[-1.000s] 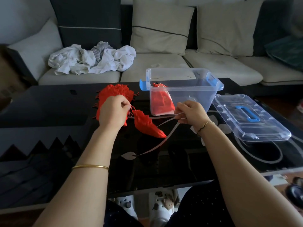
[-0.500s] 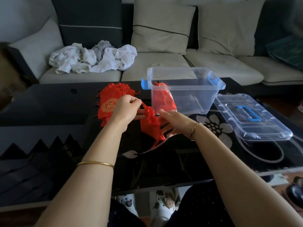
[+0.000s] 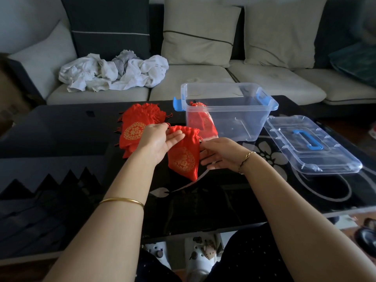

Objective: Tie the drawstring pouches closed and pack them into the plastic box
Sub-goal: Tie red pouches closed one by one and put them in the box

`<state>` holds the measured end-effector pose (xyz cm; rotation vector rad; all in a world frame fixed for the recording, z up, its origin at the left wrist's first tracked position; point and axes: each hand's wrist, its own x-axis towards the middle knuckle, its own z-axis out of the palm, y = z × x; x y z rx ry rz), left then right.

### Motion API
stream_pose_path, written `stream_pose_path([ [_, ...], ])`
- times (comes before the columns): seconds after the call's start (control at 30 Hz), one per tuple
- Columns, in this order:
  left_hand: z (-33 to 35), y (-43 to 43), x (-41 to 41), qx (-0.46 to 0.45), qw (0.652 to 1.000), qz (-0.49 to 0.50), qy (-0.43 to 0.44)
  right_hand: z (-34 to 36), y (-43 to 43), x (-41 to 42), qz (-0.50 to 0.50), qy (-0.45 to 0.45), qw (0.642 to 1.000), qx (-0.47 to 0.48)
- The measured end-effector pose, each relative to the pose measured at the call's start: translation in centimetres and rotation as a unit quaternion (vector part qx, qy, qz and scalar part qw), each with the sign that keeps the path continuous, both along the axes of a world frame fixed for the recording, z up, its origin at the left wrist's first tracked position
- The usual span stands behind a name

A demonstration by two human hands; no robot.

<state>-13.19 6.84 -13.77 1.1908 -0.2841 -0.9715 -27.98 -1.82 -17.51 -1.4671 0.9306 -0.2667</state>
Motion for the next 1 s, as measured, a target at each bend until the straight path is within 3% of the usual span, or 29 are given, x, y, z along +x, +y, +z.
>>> stream_pose_path([
  [0.2, 0.1, 0.1, 0.5, 0.010, 1.000, 0.015, -0.010, 0.1, -0.3, -0.4, -0.006, 0.019, 0.999, -0.027],
  [0.33, -0.2, 0.5, 1.4, 0.053, 0.987, -0.001, -0.150, 0.8, -0.5, -0.8, -0.064, -0.030, 0.996, -0.047],
  [0.43, -0.6, 1.4, 2.6, 0.129, 0.913, -0.002, -0.386, 1.3, -0.7, -1.1, -0.121, -0.065, 0.989, -0.060],
  [0.5, -0.7, 2.1, 3.2, 0.147, 0.863, -0.007, -0.483, 1.5, -0.9, -1.2, -0.172, -0.063, 0.979, -0.090],
  [0.63, -0.9, 2.5, 3.7, 0.161, 0.818, -0.019, -0.552, 1.4, -0.9, -1.1, -0.231, -0.074, 0.964, -0.112],
  [0.73, -0.7, 2.5, 3.8, 0.166, 0.792, -0.006, -0.588, 1.5, -0.8, -0.8, -0.244, -0.152, 0.958, 0.019],
  [0.8, -0.7, 2.4, 4.0, 0.172, 0.815, -0.010, -0.553, 1.4, -1.2, -1.0, -0.271, -0.201, 0.933, 0.126],
  [0.87, -0.9, 2.1, 4.6, 0.178, 0.890, -0.003, -0.420, 1.0, -1.9, -1.4, -0.336, -0.232, 0.889, 0.205],
  [0.93, -0.8, 2.0, 4.9, 0.162, 0.942, 0.003, -0.293, 0.6, -2.1, -1.5, -0.382, -0.237, 0.863, 0.229],
  [1.0, -0.3, 1.9, 4.6, 0.118, 0.969, 0.006, -0.215, 0.7, -1.8, -1.3, -0.388, -0.223, 0.875, 0.187],
])
